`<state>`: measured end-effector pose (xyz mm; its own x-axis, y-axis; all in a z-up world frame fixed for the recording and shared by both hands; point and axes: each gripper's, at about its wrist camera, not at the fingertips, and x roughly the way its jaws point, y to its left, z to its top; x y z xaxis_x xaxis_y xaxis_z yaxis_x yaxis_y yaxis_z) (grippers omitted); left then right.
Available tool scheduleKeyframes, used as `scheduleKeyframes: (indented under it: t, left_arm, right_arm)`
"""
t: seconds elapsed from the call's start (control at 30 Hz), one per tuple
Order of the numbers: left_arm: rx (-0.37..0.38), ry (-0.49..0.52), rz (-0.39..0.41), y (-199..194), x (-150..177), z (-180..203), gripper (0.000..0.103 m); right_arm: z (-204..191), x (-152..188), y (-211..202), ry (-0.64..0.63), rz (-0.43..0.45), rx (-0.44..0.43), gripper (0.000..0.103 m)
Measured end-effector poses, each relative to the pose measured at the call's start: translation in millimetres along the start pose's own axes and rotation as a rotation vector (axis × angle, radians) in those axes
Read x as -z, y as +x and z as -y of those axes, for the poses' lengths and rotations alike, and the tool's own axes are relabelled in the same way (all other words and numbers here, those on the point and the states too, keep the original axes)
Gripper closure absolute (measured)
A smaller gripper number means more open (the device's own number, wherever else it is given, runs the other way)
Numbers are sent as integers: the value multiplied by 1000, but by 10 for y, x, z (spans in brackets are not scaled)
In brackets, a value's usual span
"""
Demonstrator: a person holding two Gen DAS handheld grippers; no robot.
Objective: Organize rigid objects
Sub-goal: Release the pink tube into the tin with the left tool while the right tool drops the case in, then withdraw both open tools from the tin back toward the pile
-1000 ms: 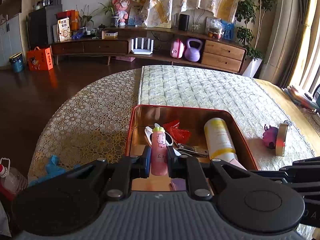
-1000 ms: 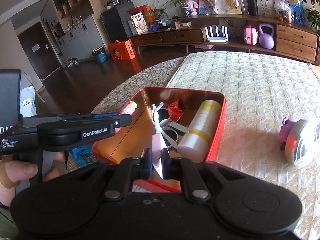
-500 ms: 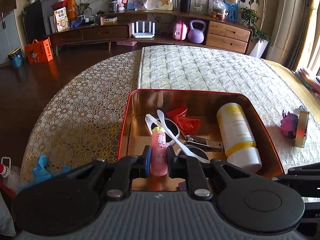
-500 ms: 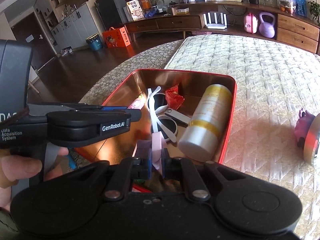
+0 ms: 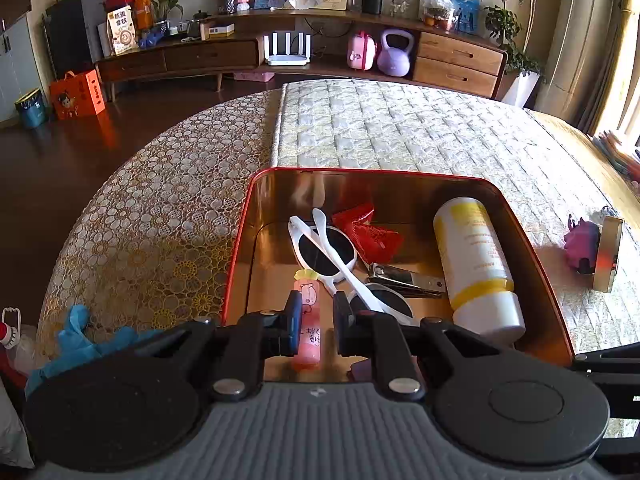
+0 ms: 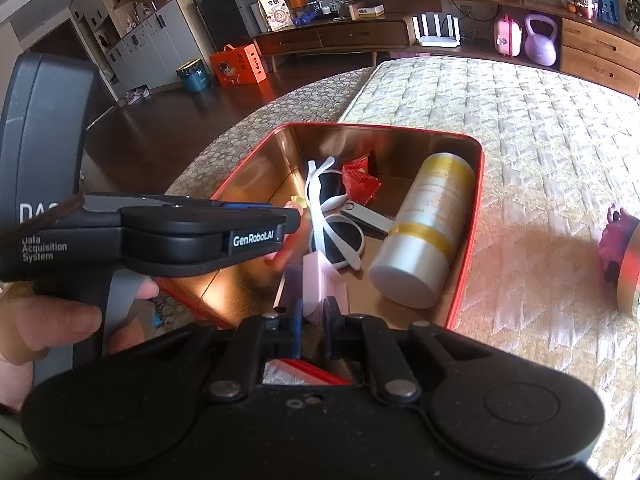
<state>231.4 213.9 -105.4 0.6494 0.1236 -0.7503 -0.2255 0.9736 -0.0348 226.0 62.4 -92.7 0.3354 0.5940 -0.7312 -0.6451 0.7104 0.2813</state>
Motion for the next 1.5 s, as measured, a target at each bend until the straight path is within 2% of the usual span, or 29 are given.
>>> scheduleKeyframes:
  t: [0.33, 0.4, 0.5, 0.57, 0.97, 1.03, 1.1, 1.27, 1.33, 1.5]
  left_arm:
    - [16, -29, 3, -118, 57, -24, 86]
    - [23, -34, 9, -159, 65, -20, 80]
    - [22, -31, 28, -237, 73, 0, 65]
    - [23, -30, 45, -305, 78, 16, 50]
    - [24, 4, 95, -701, 133, 186, 45]
    - [27, 10, 100, -784, 146, 222, 44]
    - [37, 18, 109, -869, 159, 260, 44]
    - [58, 32, 129, -1055, 216, 377, 38]
    - [71, 31, 132, -1119, 241, 428, 38]
    - [102, 50, 136, -1237, 303, 593, 37]
  right_arm:
    - [36, 12, -135, 29, 8, 12, 84]
    - [27, 25, -171, 27, 14, 11, 83]
    - [31, 47, -242, 22, 28, 4, 78]
    - [28, 66, -297, 19, 38, 4, 75]
    - [45, 167, -715, 4, 115, 29, 56]
    - [72, 187, -809, 8, 128, 23, 49]
    - [107, 239, -924, 6, 152, 27, 42]
    - [211, 354, -1173, 18, 186, 19, 38]
    - [270, 409, -1270, 28, 198, 14, 30]
    - [460, 528, -1480, 72, 234, 20, 25]
